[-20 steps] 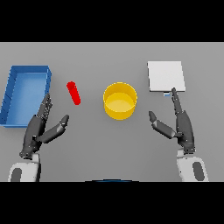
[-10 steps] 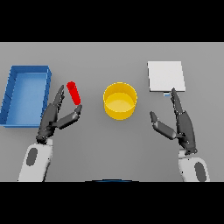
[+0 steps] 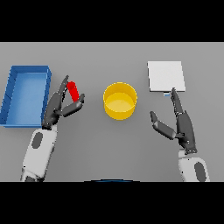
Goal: Pick up the red beaker and tilt it to pour out 1 green nut into yellow bowl. Pick up the yellow bowl and place it on the metallic measuring scale.
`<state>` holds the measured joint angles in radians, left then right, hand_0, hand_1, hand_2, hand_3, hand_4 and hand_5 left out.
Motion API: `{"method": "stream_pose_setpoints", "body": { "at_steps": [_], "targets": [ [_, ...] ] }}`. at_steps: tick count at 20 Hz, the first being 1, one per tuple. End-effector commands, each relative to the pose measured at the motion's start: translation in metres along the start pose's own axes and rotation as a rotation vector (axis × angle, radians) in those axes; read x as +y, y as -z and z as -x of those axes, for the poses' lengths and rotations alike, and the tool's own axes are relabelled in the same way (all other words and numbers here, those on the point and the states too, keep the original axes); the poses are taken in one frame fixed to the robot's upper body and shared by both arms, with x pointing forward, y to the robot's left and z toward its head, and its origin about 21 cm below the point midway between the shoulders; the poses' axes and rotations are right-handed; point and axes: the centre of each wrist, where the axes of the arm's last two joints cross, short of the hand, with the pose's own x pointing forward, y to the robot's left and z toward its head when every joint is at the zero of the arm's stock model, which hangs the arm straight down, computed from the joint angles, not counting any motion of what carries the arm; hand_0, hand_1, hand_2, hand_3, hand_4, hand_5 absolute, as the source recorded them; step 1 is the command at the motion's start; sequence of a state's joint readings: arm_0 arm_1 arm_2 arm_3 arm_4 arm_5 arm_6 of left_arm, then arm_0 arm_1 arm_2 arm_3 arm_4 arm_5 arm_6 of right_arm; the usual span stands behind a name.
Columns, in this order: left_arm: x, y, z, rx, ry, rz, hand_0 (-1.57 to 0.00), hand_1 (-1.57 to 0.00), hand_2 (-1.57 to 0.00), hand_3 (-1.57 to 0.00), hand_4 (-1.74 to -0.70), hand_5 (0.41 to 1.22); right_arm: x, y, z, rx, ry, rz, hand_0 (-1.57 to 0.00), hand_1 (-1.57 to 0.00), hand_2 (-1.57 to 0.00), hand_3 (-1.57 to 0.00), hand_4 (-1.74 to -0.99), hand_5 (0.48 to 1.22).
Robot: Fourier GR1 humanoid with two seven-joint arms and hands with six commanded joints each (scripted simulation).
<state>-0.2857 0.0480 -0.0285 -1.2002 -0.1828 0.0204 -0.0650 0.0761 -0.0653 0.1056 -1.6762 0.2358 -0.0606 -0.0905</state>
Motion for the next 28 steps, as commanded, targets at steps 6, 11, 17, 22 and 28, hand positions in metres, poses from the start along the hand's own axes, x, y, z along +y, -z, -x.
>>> {"method": "stream_pose_setpoints", "body": {
  "at_steps": [6, 11, 17, 22, 28],
  "targets": [
    [-0.003, 0.02, 0.001, 0.024, 0.011, 0.009, 0.0, 0.0, 0.0, 0.0, -1.29, 0.683, -0.003, 0.001, 0.002, 0.016, 0.014, -0.006, 0.0, 0.0, 0.0, 0.0, -1.269, 0.642],
    [-0.006, 0.033, 0.0, 0.003, -0.016, 0.025, 0.0, 0.0, 0.0, 0.0, -1.32, 0.692, -0.004, -0.001, -0.001, 0.003, 0.007, 0.007, 0.0, 0.0, 0.0, 0.0, -1.264, 0.64],
    [-0.014, 0.044, 0.0, 0.004, -0.092, -0.019, -0.29, -0.33, -0.36, -0.29, -1.45, 0.783, -0.006, 0.0, -0.002, 0.003, -0.01, 0.012, 0.0, 0.0, 0.0, 0.0, -1.258, 0.644],
    [-0.019, 0.05, -0.002, 0.0, -0.033, -0.017, -1.11, -1.12, -1.14, -0.97, -1.6, 1.078, -0.007, -0.002, 0.0, 0.017, -0.003, 0.014, 0.0, 0.0, 0.0, 0.0, -1.252, 0.644],
    [-0.023, 0.048, -0.005, -0.021, -0.045, -0.027, -1.45, -1.45, -1.46, -1.41, -1.59, 1.151, -0.004, -0.002, -0.002, 0.016, 0.01, 0.019, 0.0, 0.0, 0.0, 0.0, -1.257, 0.643]
  ]
}}
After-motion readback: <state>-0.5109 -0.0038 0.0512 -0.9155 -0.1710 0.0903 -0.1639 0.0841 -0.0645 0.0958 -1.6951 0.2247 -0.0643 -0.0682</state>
